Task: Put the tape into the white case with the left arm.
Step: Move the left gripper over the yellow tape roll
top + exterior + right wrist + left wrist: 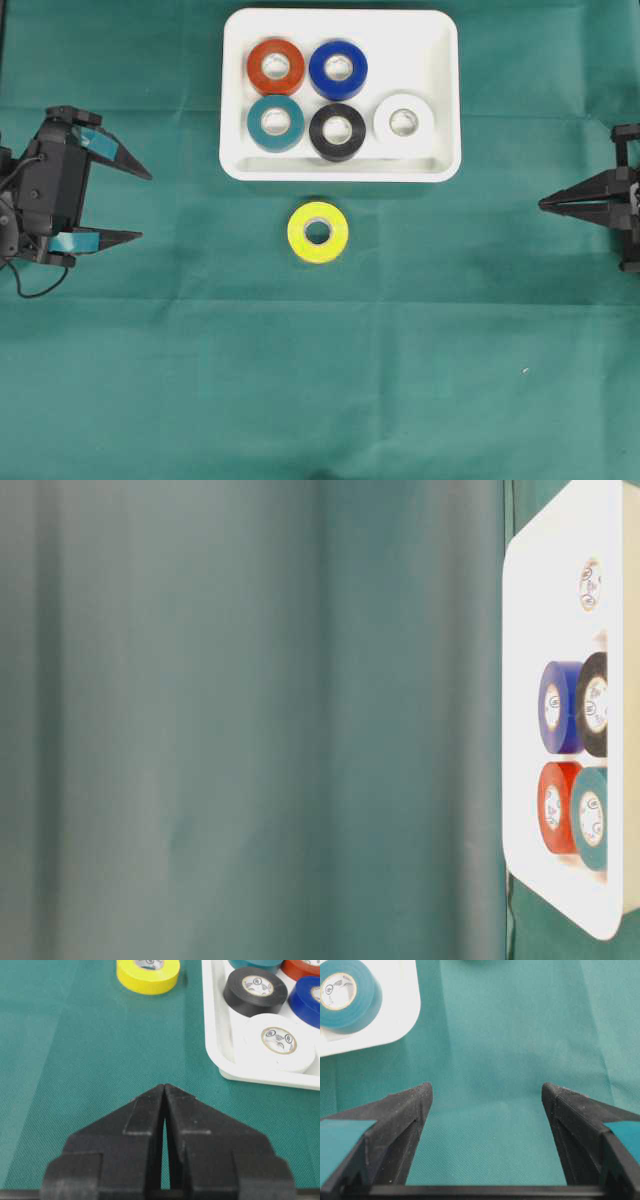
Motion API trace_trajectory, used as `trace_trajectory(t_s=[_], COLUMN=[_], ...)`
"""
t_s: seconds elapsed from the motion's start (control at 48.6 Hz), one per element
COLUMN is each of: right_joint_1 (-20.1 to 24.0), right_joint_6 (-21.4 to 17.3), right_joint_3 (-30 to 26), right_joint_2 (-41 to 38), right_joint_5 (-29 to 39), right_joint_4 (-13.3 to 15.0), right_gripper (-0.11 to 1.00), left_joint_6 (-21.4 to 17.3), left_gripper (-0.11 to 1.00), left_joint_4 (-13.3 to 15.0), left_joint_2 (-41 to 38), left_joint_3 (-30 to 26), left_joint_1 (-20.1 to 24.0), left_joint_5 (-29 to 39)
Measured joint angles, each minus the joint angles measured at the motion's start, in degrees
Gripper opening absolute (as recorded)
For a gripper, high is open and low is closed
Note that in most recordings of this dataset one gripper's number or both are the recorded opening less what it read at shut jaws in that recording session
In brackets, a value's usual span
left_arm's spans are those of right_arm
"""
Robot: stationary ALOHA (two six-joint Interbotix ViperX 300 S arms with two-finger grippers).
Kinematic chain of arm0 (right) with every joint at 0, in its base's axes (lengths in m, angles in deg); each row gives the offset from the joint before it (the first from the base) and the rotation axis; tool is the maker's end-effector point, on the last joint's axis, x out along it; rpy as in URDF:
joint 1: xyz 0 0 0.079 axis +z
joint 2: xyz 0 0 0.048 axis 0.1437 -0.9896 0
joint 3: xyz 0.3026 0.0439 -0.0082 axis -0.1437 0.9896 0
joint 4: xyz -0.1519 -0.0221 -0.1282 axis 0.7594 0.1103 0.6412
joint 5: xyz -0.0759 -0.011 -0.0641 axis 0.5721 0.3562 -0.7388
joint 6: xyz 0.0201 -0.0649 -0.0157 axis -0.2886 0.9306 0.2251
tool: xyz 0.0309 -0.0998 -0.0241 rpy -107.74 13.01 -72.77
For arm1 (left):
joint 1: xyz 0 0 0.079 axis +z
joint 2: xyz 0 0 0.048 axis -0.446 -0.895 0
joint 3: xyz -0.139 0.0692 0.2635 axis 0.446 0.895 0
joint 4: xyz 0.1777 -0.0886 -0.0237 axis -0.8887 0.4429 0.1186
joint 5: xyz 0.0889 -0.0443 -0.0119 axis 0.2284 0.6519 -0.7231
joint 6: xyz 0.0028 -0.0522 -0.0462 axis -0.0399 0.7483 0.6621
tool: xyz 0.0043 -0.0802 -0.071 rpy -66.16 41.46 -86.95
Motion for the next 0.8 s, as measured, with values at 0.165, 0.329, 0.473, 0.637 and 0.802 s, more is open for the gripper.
trace_trajectory(t_s=[0.165, 0.329, 0.473, 0.637, 0.802], right_joint_1=[0.0, 0.0, 0.0, 0.0, 0.0], right_joint_6=[0.0, 0.0, 0.0, 0.0, 0.0], right_joint_3=[0.0, 0.0, 0.0, 0.0, 0.0], right_joint_2=[0.0, 0.0, 0.0, 0.0, 0.0], right_joint_5=[0.0, 0.0, 0.0, 0.0, 0.0], right_joint_4=[0.1, 0.1, 0.1, 0.1, 0.1], right_gripper=[-0.09, -0.09, -0.09, -0.09, -0.09], left_joint_6=[0.0, 0.0, -0.1, -0.1, -0.2], left_gripper=[0.9, 0.89, 0.89, 0.89, 0.89], left_joint_4=[0.0, 0.0, 0.1, 0.0, 0.0], left_joint_2=[-1.7, -7.8, -15.6, -23.0, -29.9], left_joint_3=[-0.4, -3.2, -7.4, -12.3, -17.4], left_joint_1=[-0.5, -2.8, -4.6, -5.6, -6.2], left_joint_5=[-1.1, -3.5, -4.1, -4.2, -4.3])
